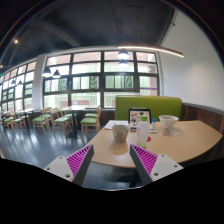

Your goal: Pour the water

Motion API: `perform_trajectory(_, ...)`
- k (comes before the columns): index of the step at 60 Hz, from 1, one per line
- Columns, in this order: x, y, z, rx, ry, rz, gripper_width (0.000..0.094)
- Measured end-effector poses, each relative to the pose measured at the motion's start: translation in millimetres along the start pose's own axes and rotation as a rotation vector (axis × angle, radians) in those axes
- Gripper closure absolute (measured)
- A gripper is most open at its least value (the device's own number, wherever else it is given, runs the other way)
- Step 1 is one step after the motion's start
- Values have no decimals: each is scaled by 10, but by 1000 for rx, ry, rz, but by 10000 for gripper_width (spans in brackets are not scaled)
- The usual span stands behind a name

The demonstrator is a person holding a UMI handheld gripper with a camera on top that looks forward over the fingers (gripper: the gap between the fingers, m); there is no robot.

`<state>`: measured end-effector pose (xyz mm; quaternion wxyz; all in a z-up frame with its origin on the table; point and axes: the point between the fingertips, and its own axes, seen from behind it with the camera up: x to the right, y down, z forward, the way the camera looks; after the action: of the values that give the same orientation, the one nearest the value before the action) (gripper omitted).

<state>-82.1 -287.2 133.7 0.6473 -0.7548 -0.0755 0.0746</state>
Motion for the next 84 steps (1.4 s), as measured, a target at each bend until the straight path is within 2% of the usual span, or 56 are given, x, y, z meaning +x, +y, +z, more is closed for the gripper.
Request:
perform_trajectory(1, -42, 4, -227, -2, 6, 4, 117)
perform_trajectory(5, 25, 35, -210, -10, 19, 9, 112)
perform_trajectory(6, 96, 41, 24, -10, 16, 8, 114)
perform_trajectory(17, 480, 104, 153, -4, 63, 21, 116)
perform_trajectory(30, 1132, 197, 853, 18, 116, -15, 116)
perform_trajectory(46, 1385, 125, 1848, 41, 149, 28, 115)
perform_trajectory(49, 1405, 90, 1996, 51, 152, 15, 168)
perform_trajectory(50, 1430, 102, 2043, 48, 159, 10, 228)
perform_trajectory(52, 1498, 159, 2118, 30, 182, 7, 458)
perform_trajectory(56, 1548, 154, 2143, 50, 210, 10, 468)
perform_trajectory(68, 1533, 161, 2232, 54, 166, 33, 471)
perform_trajectory(73, 1557, 140, 2231, 65, 172, 13, 520)
perform_trajectory(76, 1491, 144, 2203, 65, 162, 2, 583)
perform_trajectory(78, 1507, 151, 2202, 59, 164, 2, 586)
perform_trajectory(79, 1530, 153, 2211, 53, 167, -2, 624)
perform_trajectory(84, 1734, 102, 2269, 31, 203, -70, 623)
